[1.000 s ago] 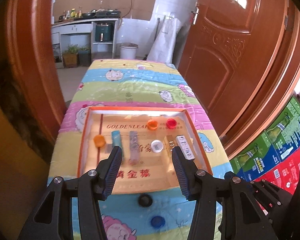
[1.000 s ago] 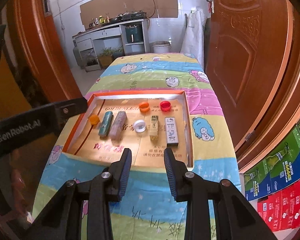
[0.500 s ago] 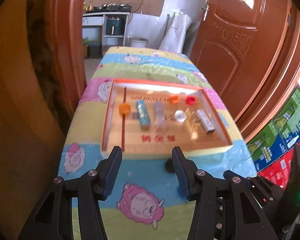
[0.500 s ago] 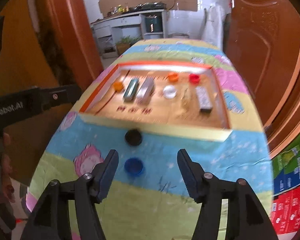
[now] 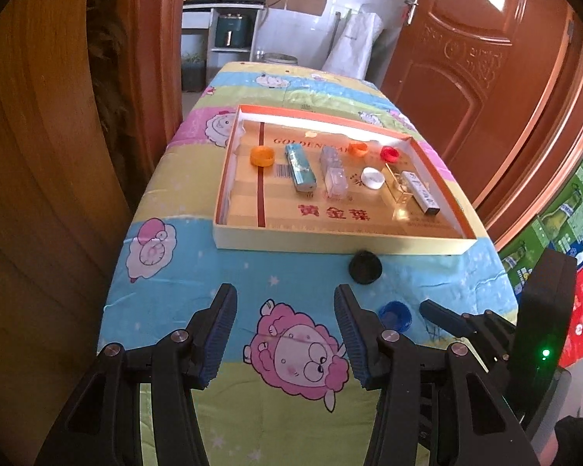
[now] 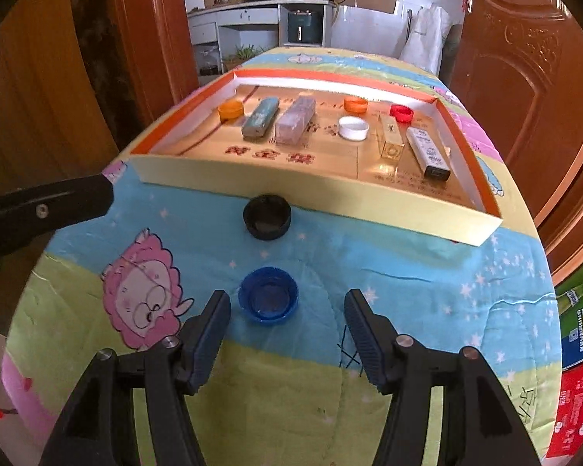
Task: Organize rigid objects
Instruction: 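Move the right tool over the blue cap while the left tool approaches the black cap, then grasp the blue cap with the right tool while the left tool grasps the black cap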
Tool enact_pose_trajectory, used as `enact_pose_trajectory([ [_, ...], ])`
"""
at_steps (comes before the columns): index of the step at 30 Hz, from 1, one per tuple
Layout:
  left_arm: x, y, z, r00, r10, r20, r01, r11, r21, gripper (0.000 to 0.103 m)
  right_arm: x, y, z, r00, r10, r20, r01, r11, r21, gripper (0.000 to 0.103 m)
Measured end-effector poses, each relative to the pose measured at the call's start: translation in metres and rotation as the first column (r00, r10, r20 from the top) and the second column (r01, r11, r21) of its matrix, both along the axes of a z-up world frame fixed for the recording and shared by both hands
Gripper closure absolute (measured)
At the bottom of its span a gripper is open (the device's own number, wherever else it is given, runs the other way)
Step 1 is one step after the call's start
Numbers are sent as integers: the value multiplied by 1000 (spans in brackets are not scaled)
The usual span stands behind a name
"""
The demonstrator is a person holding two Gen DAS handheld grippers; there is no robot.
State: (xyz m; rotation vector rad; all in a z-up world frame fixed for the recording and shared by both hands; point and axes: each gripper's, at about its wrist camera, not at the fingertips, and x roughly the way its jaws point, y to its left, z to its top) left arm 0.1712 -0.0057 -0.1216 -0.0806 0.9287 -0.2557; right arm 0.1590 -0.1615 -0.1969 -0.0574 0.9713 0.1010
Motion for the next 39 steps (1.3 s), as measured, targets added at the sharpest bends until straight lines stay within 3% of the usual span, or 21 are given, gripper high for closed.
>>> enact_pose_trajectory([
  [3,2,0,-3,1000,0,-7,0,1000,-3,49,-1,3,-1,1000,3,15,-3,1000,-21,42],
  [5,4,-2,-6,1000,-2,-13,2,1000,-3,49,-2,2,0,1000,-1,20,1,1000,-17,56],
  [6,5,-4,-7,1000,-5,-16,5,1000,-2,49,-2,2,1,1000,-5,27,5,1000,-18,71],
  [7,6,-6,-8,1000,-10,-19,10,1000,0,49,-2,2,2,1000,-3,27,3,1000,-18,73],
  [16,21,-54,-26,992,-111,-51,112,994,17,49,-10,-32,6,998,-63,11,63,998,7,73],
  [23,39,-102,-47,985,-157,-75,164,982,90,49,-18,-67,10,992,-125,10,124,992,33,73],
  [28,49,-107,-53,991,-115,-68,121,988,98,52,-17,-73,7,992,-127,-4,127,990,55,73],
  [30,50,-104,-53,993,-100,-60,105,990,98,71,-16,-74,5,992,-125,-10,126,990,60,73],
  [39,47,-81,-47,995,-83,-63,85,996,27,73,-12,-67,6,993,-115,-1,115,990,84,73],
])
